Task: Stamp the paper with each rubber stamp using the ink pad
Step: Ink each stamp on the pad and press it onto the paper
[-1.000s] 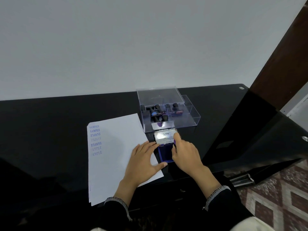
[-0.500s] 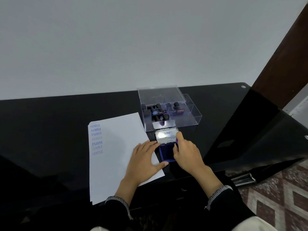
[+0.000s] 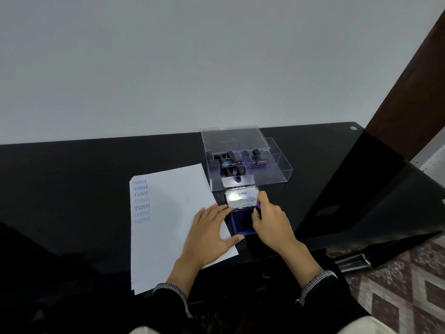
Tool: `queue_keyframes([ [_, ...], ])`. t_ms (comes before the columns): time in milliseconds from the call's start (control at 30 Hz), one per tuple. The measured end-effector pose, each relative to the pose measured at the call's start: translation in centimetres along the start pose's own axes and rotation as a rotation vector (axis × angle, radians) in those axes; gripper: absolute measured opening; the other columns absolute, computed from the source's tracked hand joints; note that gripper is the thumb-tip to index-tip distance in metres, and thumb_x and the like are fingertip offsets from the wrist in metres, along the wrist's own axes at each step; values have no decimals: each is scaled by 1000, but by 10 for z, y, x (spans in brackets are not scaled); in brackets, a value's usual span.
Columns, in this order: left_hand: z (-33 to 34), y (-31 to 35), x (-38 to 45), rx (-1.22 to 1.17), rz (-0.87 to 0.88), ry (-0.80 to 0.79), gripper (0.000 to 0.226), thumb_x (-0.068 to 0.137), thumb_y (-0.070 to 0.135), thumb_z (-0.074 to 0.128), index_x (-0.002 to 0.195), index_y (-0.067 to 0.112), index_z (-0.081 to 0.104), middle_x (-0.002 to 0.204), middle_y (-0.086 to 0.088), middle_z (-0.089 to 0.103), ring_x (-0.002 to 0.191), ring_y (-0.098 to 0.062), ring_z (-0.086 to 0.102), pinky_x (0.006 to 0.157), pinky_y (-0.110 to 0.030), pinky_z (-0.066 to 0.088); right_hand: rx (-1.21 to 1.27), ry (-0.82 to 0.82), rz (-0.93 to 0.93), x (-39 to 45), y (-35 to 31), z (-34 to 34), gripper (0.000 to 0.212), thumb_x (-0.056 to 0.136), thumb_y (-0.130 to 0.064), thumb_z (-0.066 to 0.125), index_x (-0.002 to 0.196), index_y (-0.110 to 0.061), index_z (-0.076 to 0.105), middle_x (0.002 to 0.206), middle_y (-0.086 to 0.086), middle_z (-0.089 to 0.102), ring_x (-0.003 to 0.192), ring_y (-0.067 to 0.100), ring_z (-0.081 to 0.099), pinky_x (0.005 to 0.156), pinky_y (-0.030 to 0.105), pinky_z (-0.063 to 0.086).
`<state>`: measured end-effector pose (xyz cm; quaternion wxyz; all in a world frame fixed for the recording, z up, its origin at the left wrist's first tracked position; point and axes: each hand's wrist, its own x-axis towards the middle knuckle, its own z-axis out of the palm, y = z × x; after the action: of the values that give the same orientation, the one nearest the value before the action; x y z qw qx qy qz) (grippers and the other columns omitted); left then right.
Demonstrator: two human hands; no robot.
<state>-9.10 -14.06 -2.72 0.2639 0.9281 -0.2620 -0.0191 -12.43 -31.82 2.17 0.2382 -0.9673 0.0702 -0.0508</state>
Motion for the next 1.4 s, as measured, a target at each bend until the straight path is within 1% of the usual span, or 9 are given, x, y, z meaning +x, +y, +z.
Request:
queue_keyframes([
  [200,-7,8,-9,-326,-23,273,32,94,42,57,123,31,56,126,19,52,120,1,44,104,-19,35,122,72,61,-5,-5,-8,15,95,-22,48,91,-19,34,73,2,57,62,20,58,53,38,48],
  [333,-22,9,-13,-609,-159,569,13,97,19,57,95,29,64,98,20,64,100,1,59,86,-9,42,558,148,124,-11,-31,-4,8,97,-16,47,94,-16,40,81,8,57,66,19,58,53,27,52],
  [467,-44,-11,-19,-619,-263,537,24,97,19,57,92,42,59,93,30,63,96,15,55,79,2,38,888,158,131,-4,-68,16,7,96,-17,53,99,-22,49,84,6,60,74,16,57,65,25,49],
  [567,-64,-45,-36,-497,-301,476,23,98,19,54,98,42,59,104,30,58,104,10,53,80,2,35,1032,70,73,2,-99,36,10,94,-17,59,103,-20,58,91,8,66,75,12,60,60,15,48],
  [700,-88,-96,-69,-301,-389,425,23,96,18,54,113,30,63,125,14,57,125,-4,43,98,-16,32,1001,-48,-7,7,-132,65,10,95,-15,56,100,-23,58,91,3,60,74,14,55,61,18,48],
  [867,-107,-132,-95,-32,-348,254,35,95,36,57,129,32,58,148,16,38,147,-8,10,118,-33,5,846,-178,-52,11,-153,81,14,101,-29,44,111,-22,51,93,-3,58,86,15,59,79,26,54],
  [967,-106,-141,-102,-3,-344,191,48,93,50,53,139,35,47,155,18,27,148,-7,1,119,-37,-2,698,-207,-139,14,-162,82,15,99,-28,47,111,-20,47,93,-2,56,77,8,55,63,9,45],
  [1133,-94,-149,-104,93,-342,216,57,94,59,43,145,34,39,155,20,25,147,-2,0,119,-33,-4,484,-245,-278,23,-170,86,15,97,-32,52,108,-22,49,101,-5,56,76,4,54,62,1,40],
  [1400,-93,-150,-105,117,-328,249,59,90,63,38,141,35,42,153,19,31,147,-5,11,121,-36,2,264,-261,-366,31,-183,97,25,96,-37,52,115,-21,51,109,-3,59,81,12,59,69,14,46],
])
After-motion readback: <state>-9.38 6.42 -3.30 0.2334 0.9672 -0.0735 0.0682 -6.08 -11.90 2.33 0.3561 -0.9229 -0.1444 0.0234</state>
